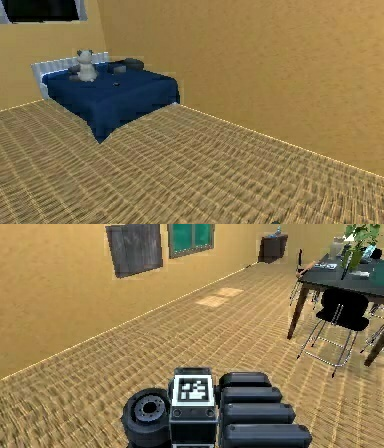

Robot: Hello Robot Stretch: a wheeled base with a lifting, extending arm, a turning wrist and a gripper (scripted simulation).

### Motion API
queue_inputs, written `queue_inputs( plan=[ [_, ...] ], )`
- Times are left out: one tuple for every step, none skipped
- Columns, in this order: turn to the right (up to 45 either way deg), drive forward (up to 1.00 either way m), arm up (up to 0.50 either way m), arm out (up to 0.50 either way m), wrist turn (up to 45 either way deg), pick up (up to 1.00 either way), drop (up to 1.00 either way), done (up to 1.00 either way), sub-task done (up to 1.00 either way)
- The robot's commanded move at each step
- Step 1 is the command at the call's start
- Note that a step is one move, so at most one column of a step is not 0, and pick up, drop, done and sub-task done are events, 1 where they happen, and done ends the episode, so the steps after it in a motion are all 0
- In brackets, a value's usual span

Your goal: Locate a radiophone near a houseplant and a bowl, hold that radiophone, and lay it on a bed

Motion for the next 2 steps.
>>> queue_inputs(
  plan=[
    [0.0,0.15,0.0,0.0,0.0,0.0,0.0,0.0,0.0],
    [-39.0,0.0,0.0,0.0,0.0,0.0,0.0,0.0,0.0]
  ],
)
